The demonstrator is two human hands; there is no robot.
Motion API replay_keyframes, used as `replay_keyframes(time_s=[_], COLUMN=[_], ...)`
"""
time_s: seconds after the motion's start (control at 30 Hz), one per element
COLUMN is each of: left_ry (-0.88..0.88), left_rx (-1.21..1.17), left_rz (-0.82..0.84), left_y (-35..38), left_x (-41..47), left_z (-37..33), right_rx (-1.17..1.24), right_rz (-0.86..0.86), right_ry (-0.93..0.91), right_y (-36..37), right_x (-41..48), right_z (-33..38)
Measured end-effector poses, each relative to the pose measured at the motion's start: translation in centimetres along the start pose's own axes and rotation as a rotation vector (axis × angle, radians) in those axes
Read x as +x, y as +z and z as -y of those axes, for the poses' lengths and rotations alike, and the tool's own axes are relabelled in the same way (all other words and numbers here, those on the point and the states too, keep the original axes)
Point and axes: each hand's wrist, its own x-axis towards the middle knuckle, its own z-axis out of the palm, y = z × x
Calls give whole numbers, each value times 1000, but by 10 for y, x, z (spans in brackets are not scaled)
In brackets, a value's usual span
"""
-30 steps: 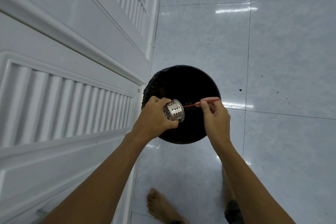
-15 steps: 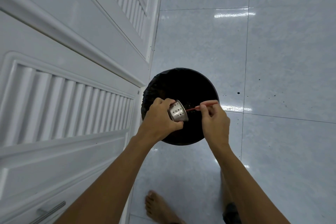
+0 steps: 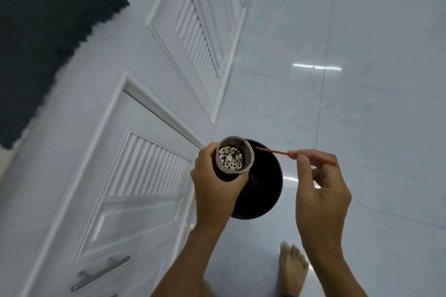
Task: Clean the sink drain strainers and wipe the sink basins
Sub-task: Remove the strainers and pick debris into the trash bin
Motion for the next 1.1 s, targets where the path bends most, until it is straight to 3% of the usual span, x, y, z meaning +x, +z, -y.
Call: replay_keyframes(time_s=[0.17,0.33,0.5,0.7,0.87,1.1], left_ry=[69,145,58,-85,-258,-408], left_rx=[-168,-197,-205,-139,-61,215], left_rz=[-198,-397,-574,-725,-670,-268], left_y=[-75,-181,-290,-400,-464,-489], left_x=[12,25,12,-27,-49,-20], left_z=[-118,-173,-150,-65,33,162], right_rx=[199,326,365,373,347,221], right_rz=[13,147,349,592,726,801], right_ry=[-160,-314,-384,-418,-434,-425], right_y=[-18,8,65,144,193,245], right_x=[18,1,-62,-165,-229,-269], right_z=[144,265,322,349,342,313])
